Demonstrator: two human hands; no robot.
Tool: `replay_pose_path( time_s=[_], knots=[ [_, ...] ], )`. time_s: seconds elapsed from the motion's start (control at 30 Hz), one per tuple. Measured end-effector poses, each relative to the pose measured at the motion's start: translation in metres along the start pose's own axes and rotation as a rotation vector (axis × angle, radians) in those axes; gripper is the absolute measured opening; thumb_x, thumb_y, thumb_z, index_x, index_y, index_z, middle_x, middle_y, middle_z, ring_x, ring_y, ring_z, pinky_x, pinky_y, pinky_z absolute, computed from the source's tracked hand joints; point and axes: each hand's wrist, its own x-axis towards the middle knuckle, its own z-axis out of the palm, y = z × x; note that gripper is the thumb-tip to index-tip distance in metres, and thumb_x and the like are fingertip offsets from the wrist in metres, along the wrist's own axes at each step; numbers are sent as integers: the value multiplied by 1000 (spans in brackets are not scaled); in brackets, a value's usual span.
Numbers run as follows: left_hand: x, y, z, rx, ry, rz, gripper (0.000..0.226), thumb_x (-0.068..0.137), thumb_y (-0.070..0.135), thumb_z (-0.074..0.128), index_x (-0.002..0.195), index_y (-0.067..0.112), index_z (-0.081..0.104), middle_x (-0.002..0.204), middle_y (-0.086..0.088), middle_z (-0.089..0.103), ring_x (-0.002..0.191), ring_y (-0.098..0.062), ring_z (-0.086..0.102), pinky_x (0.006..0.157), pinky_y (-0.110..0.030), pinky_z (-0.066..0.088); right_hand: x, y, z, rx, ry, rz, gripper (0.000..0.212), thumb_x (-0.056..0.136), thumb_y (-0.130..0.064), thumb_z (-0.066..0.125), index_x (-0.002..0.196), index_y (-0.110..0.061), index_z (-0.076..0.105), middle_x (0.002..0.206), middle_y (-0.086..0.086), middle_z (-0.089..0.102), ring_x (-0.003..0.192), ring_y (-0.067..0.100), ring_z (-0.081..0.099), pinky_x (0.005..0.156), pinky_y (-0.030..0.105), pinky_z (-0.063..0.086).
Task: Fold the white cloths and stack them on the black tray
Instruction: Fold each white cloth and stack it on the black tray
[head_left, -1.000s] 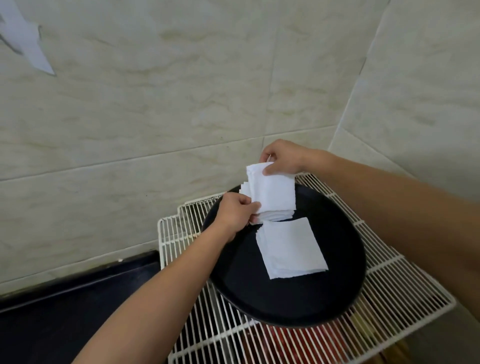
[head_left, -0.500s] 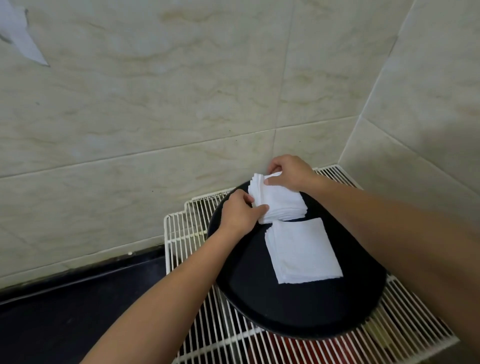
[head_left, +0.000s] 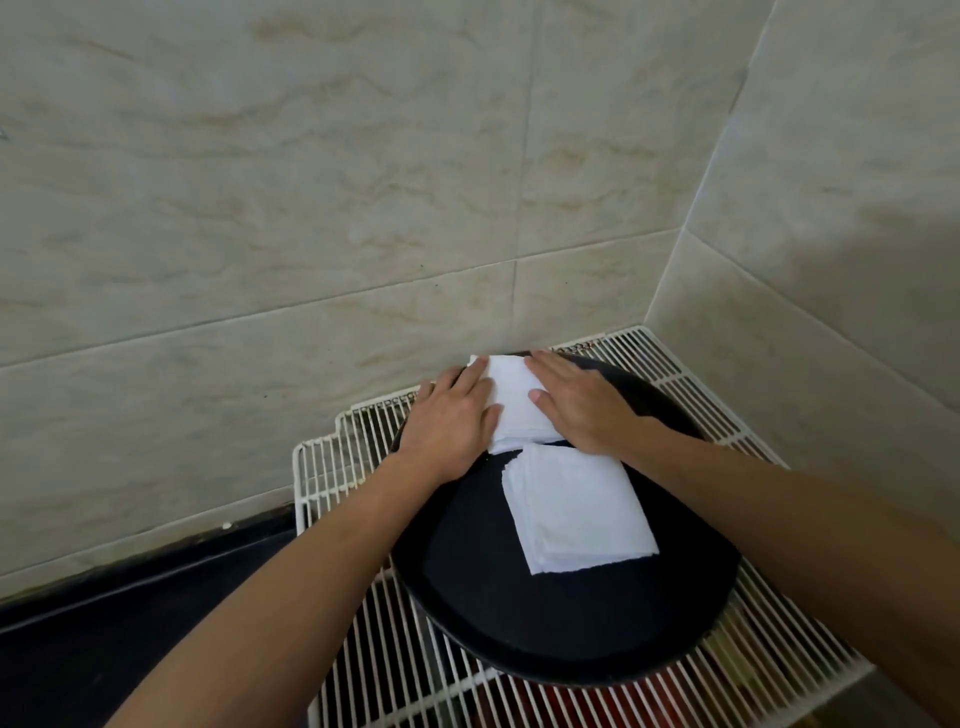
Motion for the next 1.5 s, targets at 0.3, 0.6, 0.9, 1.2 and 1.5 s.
replay_pose_path(
  time_s=[0.3, 0.6, 0.9, 1.2, 1.5],
  knots=[
    [-19, 2, -21, -103, 150, -39, 37, 92, 24, 53, 125, 7, 57, 134, -10, 52, 118, -32, 48, 95, -43, 41, -6, 3, -35, 59, 114, 101, 38, 101, -34, 37, 130, -14, 52, 135, 6, 54, 125, 25, 48, 98, 39, 40],
    [-129, 13, -66, -31, 199, -300, 25, 92, 27, 50, 110, 12, 60, 106, -9, 62, 96, -33, 60, 76, -42, 50, -45, -70, -79, 97, 289, -79, 29, 98, -37, 45, 107, -17, 65, 107, 1, 65, 98, 25, 60, 77, 34, 44],
    [-389, 21, -97, 107, 116, -694, 24, 92, 29, 49, 110, 17, 60, 105, -3, 63, 94, -30, 62, 74, -38, 49, -142, -271, -33, 206, 159, -513, 31, 97, -40, 46, 108, -19, 64, 107, 6, 67, 100, 30, 61, 79, 40, 49],
    [-613, 5, -139, 206, 146, -1013, 19, 92, 29, 48, 102, 18, 60, 103, -3, 63, 97, -31, 61, 74, -38, 47, -221, -468, 8, 181, 1, -795, 30, 95, -45, 44, 108, -24, 62, 106, -3, 66, 99, 24, 61, 78, 38, 49],
    [-836, -63, -196, 257, 126, -1209, 20, 92, 29, 47, 104, 19, 60, 104, -3, 63, 96, -27, 61, 73, -35, 45, -296, -702, 61, 161, -87, -951, 30, 96, -43, 44, 114, -24, 59, 110, -3, 66, 100, 24, 61, 81, 37, 49]
  ],
)
